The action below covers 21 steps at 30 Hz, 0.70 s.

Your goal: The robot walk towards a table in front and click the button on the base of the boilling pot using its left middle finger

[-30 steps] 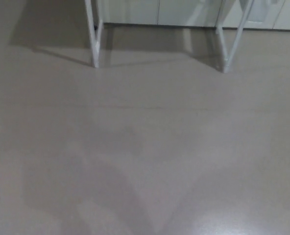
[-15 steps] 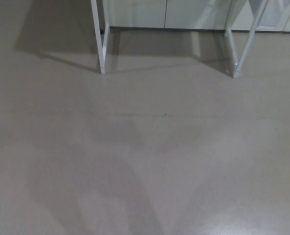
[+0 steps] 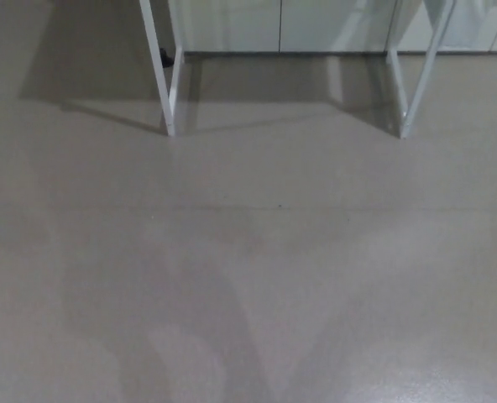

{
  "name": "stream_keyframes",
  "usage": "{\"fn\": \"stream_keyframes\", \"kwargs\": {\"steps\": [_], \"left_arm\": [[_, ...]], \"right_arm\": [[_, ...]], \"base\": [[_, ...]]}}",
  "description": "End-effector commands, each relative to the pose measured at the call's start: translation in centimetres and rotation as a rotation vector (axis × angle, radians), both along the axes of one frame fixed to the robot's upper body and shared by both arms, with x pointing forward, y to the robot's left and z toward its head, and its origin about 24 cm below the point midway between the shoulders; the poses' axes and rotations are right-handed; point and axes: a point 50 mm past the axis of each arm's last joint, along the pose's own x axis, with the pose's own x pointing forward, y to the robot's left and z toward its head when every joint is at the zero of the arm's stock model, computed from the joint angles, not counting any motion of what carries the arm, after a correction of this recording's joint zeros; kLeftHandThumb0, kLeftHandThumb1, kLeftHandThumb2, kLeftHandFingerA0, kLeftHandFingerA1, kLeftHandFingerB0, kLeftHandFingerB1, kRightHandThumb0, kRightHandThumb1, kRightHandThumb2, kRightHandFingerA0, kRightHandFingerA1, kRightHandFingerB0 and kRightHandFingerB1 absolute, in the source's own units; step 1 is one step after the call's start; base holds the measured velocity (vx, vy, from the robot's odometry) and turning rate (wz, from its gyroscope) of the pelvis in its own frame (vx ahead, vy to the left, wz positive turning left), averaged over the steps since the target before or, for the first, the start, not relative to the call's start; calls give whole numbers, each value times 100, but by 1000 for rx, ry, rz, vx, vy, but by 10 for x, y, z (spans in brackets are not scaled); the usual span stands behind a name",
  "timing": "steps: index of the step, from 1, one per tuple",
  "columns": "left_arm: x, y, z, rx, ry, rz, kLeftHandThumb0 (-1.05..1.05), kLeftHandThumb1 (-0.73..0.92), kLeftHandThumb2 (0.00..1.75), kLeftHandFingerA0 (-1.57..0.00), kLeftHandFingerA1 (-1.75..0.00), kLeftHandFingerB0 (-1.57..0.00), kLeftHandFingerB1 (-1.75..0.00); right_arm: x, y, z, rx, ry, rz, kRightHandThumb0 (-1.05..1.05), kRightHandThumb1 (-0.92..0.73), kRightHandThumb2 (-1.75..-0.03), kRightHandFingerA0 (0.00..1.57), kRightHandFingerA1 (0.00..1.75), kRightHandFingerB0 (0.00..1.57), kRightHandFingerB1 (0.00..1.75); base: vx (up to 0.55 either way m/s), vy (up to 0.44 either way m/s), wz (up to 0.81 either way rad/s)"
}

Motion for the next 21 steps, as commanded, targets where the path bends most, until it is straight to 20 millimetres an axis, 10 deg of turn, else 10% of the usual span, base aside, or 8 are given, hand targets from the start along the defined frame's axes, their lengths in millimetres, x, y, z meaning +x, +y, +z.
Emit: {"fn": "stream_keyframes", "kwargs": {"steps": [1,19,21], "left_arm": [[0,6,4,13,-9,-1,-40,42,67,-63,-53,-38,-44],[1,6,3,44,5,-32,-44,43,70,-62,-54,-40,-46],[1,6,3,37,4,-28,-43,43,70,-62,-54,-40,-45]], "right_arm": [[0,-2,2,-15,1,6,-4,-55,-92,48,63,19,49],[-1,-2,0,-23,6,24,-3,-54,-92,49,64,21,50],[0,-2,-1,-27,8,27,-5,-72,-59,56,53,33,39]], "base": [[299,148,-5],[87,-80,5],[64,-128,-4]]}}
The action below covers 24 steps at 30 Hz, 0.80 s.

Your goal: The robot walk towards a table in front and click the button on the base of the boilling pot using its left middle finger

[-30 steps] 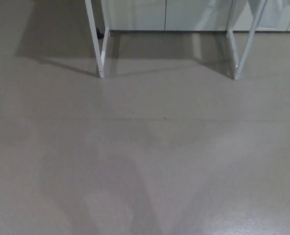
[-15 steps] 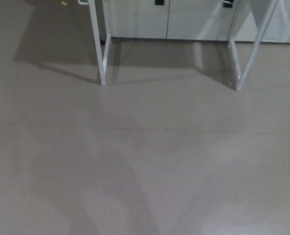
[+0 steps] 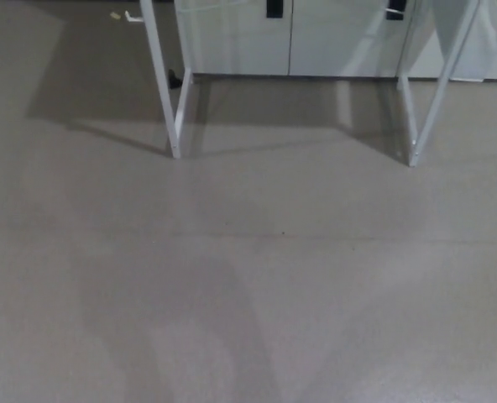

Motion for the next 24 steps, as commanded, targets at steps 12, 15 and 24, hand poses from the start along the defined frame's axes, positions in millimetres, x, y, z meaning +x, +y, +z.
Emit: {"fn": "stream_keyframes", "kwargs": {"steps": [12,15,24], "left_arm": [[-2,5,3,14,-1,-14,-35,51,55,-72,-44,-46,-37],[-2,5,1,25,7,-21,-44,43,70,-62,-54,-41,-46],[-2,5,3,28,1,-30,-44,43,70,-64,-54,-42,-46]], "right_arm": [[-1,0,-1,-20,8,31,-3,-53,-91,51,65,22,50],[-2,0,-1,-10,16,26,-3,-54,-91,50,65,22,50],[-3,0,-1,1,13,27,-2,-54,-91,52,66,23,51]], "base": [[76,56,2],[111,-7,9],[131,-199,5]]}}
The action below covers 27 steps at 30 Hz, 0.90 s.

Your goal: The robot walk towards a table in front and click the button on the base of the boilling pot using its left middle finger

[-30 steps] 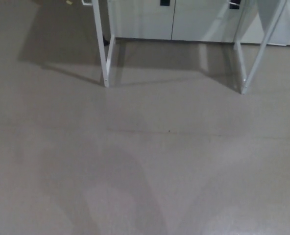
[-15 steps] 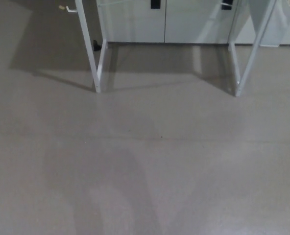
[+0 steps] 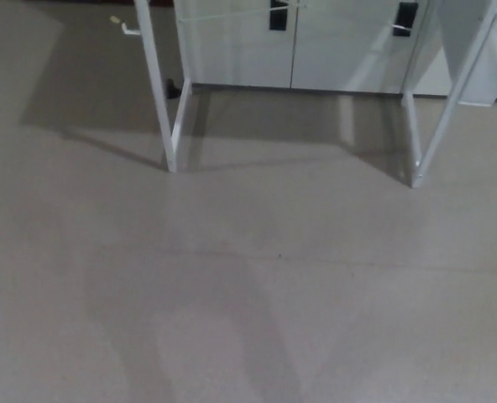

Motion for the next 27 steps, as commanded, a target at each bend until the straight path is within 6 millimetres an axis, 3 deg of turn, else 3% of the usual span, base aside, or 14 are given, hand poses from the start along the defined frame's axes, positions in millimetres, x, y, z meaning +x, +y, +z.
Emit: {"fn": "stream_keyframes", "kwargs": {"steps": [1,4,5,12,13,14,15,27], "left_arm": [[1,1,3,15,-14,-27,-44,43,71,-64,-55,-42,-47],[3,1,3,18,-11,-30,-44,43,70,-62,-54,-42,-46],[3,1,4,14,-16,-35,-44,43,71,-64,-55,-41,-46],[3,2,3,10,-13,-27,-44,43,70,-63,-54,-41,-46],[2,2,3,13,-11,-30,-45,43,71,-62,-54,-41,-46],[2,2,3,17,-8,-36,-45,43,71,-62,-54,-41,-46],[2,1,3,19,-11,-39,-45,43,71,-63,-54,-42,-47],[4,2,3,24,-5,-50,-46,43,71,-61,-54,-41,-46]], "right_arm": [[0,-5,2,-12,-8,5,-3,-53,-91,53,66,23,51],[2,-5,2,-18,-9,11,-2,-53,-90,52,66,24,51],[2,-6,2,-19,-7,12,-4,-71,-59,58,55,36,40],[2,-5,2,-14,-3,26,-4,-72,-58,58,55,37,41],[1,-5,2,-16,-2,28,-3,-53,-91,53,66,25,51],[1,-5,2,-17,-2,31,-3,-53,-91,53,66,25,51],[0,-5,2,-20,-1,33,-3,-72,-58,59,55,37,41],[1,-5,1,-28,-11,53,-3,-72,-60,58,55,38,42]], "base": [[210,-330,31],[174,-209,-1],[172,-131,3],[163,-24,-6],[274,118,-16],[303,164,14],[265,253,-18],[203,-55,8]]}}
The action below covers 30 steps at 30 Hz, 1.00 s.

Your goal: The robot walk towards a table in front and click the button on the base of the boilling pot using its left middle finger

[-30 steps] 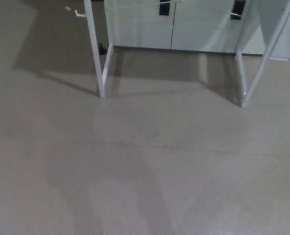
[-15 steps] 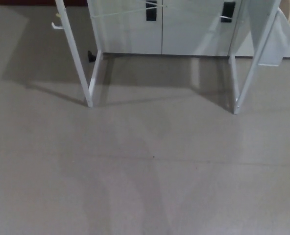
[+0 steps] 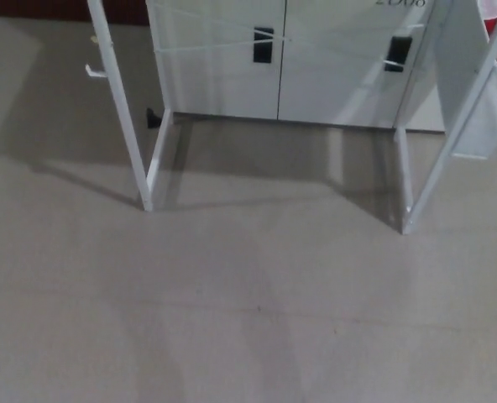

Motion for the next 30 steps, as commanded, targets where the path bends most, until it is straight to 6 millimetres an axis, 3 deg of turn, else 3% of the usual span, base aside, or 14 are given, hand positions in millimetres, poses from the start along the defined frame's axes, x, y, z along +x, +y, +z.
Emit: {"fn": "stream_keyframes", "kwargs": {"steps": [1,11,30], "left_arm": [[3,3,3,24,-4,-29,-46,43,71,-62,-54,-41,-46],[1,3,1,25,4,-38,-47,43,73,-60,-55,-40,-46],[1,2,2,21,7,-48,-45,44,72,-61,-55,-39,-46]], "right_arm": [[1,-5,1,-28,-7,18,-4,-72,-60,58,55,38,42],[0,-4,2,-49,15,36,-6,-72,-60,57,53,38,41],[-1,-4,1,-49,17,57,-5,-73,-60,57,54,39,42]], "base": [[232,-290,10],[262,-247,11],[331,54,0]]}}
